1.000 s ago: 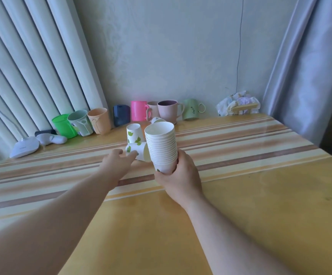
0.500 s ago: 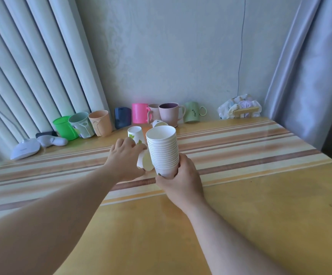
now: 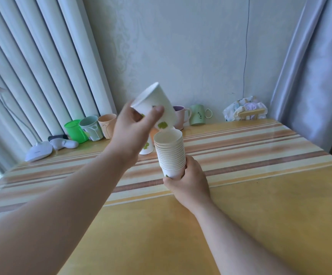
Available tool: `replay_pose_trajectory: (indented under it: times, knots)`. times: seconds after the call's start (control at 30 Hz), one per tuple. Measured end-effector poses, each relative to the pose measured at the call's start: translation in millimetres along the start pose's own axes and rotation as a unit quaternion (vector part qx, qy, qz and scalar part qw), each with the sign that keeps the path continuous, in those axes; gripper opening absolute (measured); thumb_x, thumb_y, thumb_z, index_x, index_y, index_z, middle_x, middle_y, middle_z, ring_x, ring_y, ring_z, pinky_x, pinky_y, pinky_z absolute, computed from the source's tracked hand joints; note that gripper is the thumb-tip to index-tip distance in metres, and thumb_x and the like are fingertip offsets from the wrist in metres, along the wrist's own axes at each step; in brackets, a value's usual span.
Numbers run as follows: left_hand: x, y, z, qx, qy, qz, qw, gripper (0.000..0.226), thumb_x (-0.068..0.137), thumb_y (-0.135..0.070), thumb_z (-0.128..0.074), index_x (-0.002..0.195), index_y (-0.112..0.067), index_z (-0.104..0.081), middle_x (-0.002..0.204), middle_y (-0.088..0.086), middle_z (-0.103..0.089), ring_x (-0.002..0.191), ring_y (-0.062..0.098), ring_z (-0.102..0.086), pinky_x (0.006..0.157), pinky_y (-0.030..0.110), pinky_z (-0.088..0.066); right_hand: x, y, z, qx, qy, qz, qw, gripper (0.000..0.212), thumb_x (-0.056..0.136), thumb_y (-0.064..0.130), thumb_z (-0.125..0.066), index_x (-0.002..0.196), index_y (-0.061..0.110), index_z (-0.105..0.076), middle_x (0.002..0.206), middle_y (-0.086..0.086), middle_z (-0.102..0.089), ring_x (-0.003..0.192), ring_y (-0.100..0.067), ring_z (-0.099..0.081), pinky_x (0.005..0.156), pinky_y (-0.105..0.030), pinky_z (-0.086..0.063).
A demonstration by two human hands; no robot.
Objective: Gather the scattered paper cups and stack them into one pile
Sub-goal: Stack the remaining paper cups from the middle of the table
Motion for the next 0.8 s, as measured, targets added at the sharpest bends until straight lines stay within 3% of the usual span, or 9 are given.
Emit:
replay_pose_trajectory:
  times: [0.1, 0.17, 0.23, 0.37, 0.43, 0.53, 0.6, 0.7, 0.8]
  knots:
    - [-15.2, 8.2, -10.6, 0.079, 0.028, 0.020, 0.996, 0.047, 0.079, -0.037, -0.092, 0.117, -0.034, -0.064, 0.112, -0.008, -0.079, 0.110, 0.012, -0.074, 0.089, 0.031, -0.059, -0.4, 0.7, 1.2, 0.000, -0.003, 0.002, 1.000, 0.056, 0.070, 0.040, -0.082, 0.122, 0.036, -0.061, 0.110, 0.016, -0.061, 0.103, -0.018, -0.066, 0.088, -0.045, -0.060]
    - [-18.4, 19.7, -7.2, 0.127, 0.023, 0.038, 0.991, 0.051, 0.081, -0.035, -0.094, 0.121, -0.035, -0.062, 0.118, -0.010, -0.075, 0.113, 0.009, -0.070, 0.088, 0.030, -0.055, -0.6, 1.4, 1.5, 0.000, 0.001, 0.000, 1.000, 0.055, 0.071, 0.040, -0.082, 0.122, 0.037, -0.060, 0.110, 0.016, -0.061, 0.103, -0.017, -0.066, 0.088, -0.045, -0.061]
    - [-20.7, 27.0, -2.5, 0.153, 0.029, 0.055, 0.986, 0.064, 0.079, -0.039, -0.094, 0.132, -0.032, -0.059, 0.125, -0.011, -0.070, 0.119, 0.008, -0.064, 0.092, 0.032, -0.053, -0.6, 1.7, 1.5, 0.003, 0.005, -0.002, 1.000, 0.055, 0.071, 0.041, -0.082, 0.122, 0.038, -0.060, 0.112, 0.016, -0.062, 0.104, -0.017, -0.067, 0.088, -0.045, -0.061]
    - [-29.8, 44.0, 6.5, 0.163, 0.050, 0.103, 0.980, 0.117, 0.061, -0.062, -0.097, 0.156, -0.035, -0.034, 0.145, -0.007, -0.054, 0.135, 0.014, -0.051, 0.108, 0.041, -0.047, -0.2, 0.7, 1.0, 0.008, 0.007, 0.003, 1.000, 0.052, 0.073, 0.044, -0.082, 0.121, 0.038, -0.060, 0.111, 0.016, -0.063, 0.101, -0.014, -0.068, 0.085, -0.046, -0.062]
    - [-38.7, 58.2, 11.3, 0.148, 0.084, 0.149, 0.974, 0.124, 0.055, -0.060, -0.101, 0.157, -0.034, -0.033, 0.147, -0.006, -0.057, 0.137, 0.016, -0.055, 0.111, 0.048, -0.050, -1.8, 1.9, -1.4, 0.017, 0.018, 0.023, 0.999, 0.049, 0.075, 0.049, -0.085, 0.117, 0.037, -0.063, 0.108, 0.016, -0.066, 0.095, -0.011, -0.070, 0.080, -0.044, -0.063]
    - [-56.2, 81.2, 12.3, 0.141, 0.164, 0.186, 0.958, 0.085, 0.069, -0.028, -0.102, 0.141, -0.023, -0.058, 0.124, -0.001, -0.078, 0.117, 0.017, -0.074, 0.102, 0.054, -0.060, -3.3, 4.1, -8.2, 0.015, 0.056, 0.065, 0.996, 0.055, 0.069, 0.057, -0.089, 0.114, 0.036, -0.067, 0.104, 0.014, -0.071, 0.089, -0.010, -0.073, 0.075, -0.039, -0.063]
    - [-62.5, 91.0, 15.4, 0.157, 0.151, 0.169, 0.961, 0.055, 0.078, -0.019, -0.098, 0.125, -0.020, -0.069, 0.113, 0.001, -0.082, 0.107, 0.019, -0.078, 0.100, 0.053, -0.061, -2.0, 2.7, -10.7, 0.000, 0.095, 0.072, 0.993, 0.054, 0.069, 0.048, -0.094, 0.115, 0.037, -0.067, 0.106, 0.015, -0.071, 0.088, -0.006, -0.071, 0.077, -0.033, -0.061]
    - [-59.3, 99.9, 30.5, 0.174, 0.087, 0.144, 0.970, 0.051, 0.076, -0.028, -0.099, 0.119, -0.026, -0.070, 0.108, -0.004, -0.082, 0.102, 0.015, -0.078, 0.095, 0.052, -0.062, -1.0, -0.4, -11.9, -0.046, 0.151, 0.087, 0.984, 0.056, 0.082, 0.035, -0.088, 0.131, 0.042, -0.061, 0.119, 0.020, -0.063, 0.091, -0.001, -0.065, 0.085, -0.026, -0.056]
    - [-52.5, 108.7, 50.2, 0.200, 0.016, 0.137, 0.970, 0.062, 0.067, -0.043, -0.100, 0.118, -0.038, -0.065, 0.109, -0.012, -0.079, 0.105, 0.013, -0.074, 0.089, 0.048, -0.063, -0.6, -2.8, -11.8, -0.073, 0.155, 0.069, 0.983, 0.074, 0.091, 0.027, -0.075, 0.158, 0.039, -0.046, 0.130, 0.019, -0.054, 0.102, -0.004, -0.060, 0.097, -0.033, -0.057]
Point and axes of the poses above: each hand's wrist, its own x-axis towards the middle knuckle, its own z-axis out of the back of the hand, y = z × x, the point moved 3 cm from there along x, towards the middle knuckle
